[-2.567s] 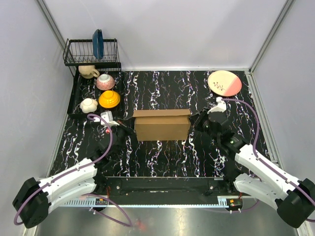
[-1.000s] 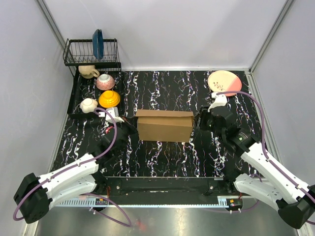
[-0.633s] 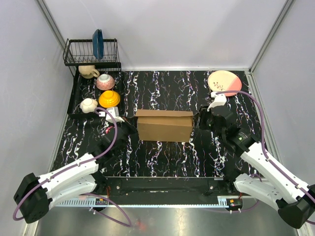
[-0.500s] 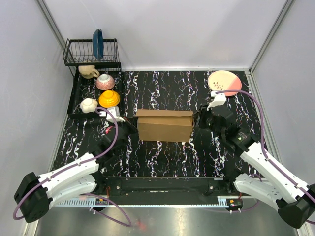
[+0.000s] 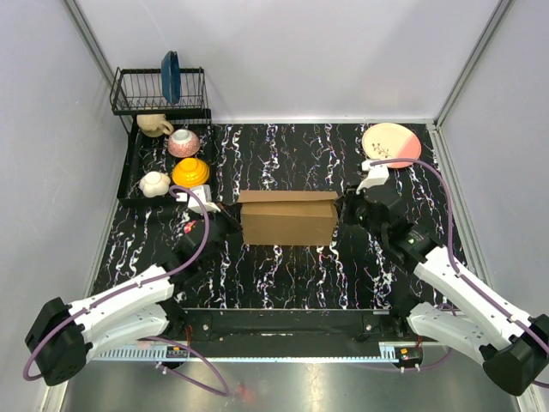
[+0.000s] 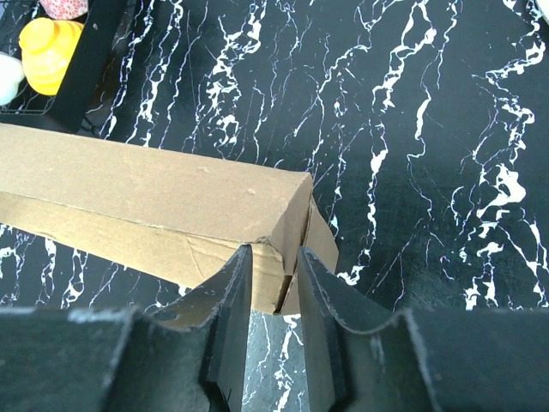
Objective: Fold the paper box
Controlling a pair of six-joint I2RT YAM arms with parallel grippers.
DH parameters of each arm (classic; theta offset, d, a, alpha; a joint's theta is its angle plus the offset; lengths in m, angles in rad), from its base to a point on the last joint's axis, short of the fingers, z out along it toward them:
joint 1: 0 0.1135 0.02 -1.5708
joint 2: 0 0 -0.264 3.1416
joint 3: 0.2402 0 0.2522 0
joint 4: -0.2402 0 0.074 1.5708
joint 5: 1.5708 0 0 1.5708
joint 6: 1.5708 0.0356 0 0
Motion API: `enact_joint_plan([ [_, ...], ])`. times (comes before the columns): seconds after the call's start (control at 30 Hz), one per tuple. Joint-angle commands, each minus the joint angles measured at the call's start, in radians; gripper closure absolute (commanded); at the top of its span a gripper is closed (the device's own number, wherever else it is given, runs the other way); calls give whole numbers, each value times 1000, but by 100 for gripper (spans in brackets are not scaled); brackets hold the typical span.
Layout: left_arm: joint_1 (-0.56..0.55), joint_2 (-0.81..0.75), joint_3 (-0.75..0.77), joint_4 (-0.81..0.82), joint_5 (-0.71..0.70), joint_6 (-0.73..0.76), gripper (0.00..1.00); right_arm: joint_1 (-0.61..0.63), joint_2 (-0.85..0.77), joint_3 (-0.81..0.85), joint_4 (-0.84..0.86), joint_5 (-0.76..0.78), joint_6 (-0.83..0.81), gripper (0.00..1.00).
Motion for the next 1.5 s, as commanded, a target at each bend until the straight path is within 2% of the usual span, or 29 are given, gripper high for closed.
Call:
enact_joint_plan([
  [0.0,-2,54,-49,-293,-16,41,100,0,-23,-6,34,8,-13,66],
  [0.13,-4,44,-49,-296,-19,47,100,0,-92,0,71,31,13,62],
  [0.23,-4,42,-50,-296,-25,49,100,0,-109,9,128,67,19,63],
  [0.43,-7,56,-52,-291,-25,44,100,-2,15,37,191,47,33,82],
  [0.6,-11,62,-49,-285,-22,41,100,0,92,-3,209,15,45,99],
  [0.63,-11,62,-47,-285,-23,42,100,-2,92,-12,208,10,53,100],
  [1.17,-13,53,-45,-285,-29,42,100,-2,13,-313,192,-24,204,100],
  [1.37,-13,61,-53,-287,-34,38,100,0,-3,-313,157,-13,214,100],
  [1.47,-19,64,-56,-285,-36,33,100,0,-32,-238,130,14,195,100],
])
